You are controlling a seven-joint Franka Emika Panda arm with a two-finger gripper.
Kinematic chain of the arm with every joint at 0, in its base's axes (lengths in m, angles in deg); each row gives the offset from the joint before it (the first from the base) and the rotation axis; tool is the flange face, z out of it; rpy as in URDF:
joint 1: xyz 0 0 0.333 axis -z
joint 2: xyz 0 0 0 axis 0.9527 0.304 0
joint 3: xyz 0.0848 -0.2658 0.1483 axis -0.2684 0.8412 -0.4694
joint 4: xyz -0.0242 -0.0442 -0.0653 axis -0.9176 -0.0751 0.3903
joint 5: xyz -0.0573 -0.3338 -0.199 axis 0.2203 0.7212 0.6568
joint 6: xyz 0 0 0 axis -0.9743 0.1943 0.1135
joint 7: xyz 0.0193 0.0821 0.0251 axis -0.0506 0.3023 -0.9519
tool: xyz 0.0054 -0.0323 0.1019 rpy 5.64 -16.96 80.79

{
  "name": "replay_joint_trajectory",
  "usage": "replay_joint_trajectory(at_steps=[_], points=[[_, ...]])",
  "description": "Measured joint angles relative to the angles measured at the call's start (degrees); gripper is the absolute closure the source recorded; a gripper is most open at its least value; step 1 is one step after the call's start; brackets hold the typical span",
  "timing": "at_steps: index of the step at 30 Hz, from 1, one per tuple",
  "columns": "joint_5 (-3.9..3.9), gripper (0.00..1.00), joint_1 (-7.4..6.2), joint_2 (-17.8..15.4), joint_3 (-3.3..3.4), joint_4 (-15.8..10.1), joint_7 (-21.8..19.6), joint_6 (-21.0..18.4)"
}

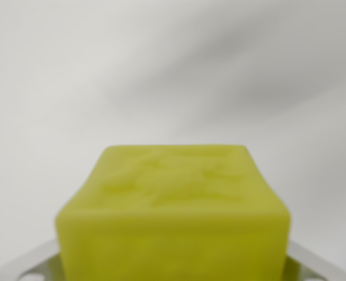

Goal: Pick yellow cube

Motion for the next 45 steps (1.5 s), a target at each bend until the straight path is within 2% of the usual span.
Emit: replay_joint_trajectory(at_steps=[45], points=[[0.62, 1.0, -0.01, -9.2, 0.0, 3.4, -0.5, -12.6]])
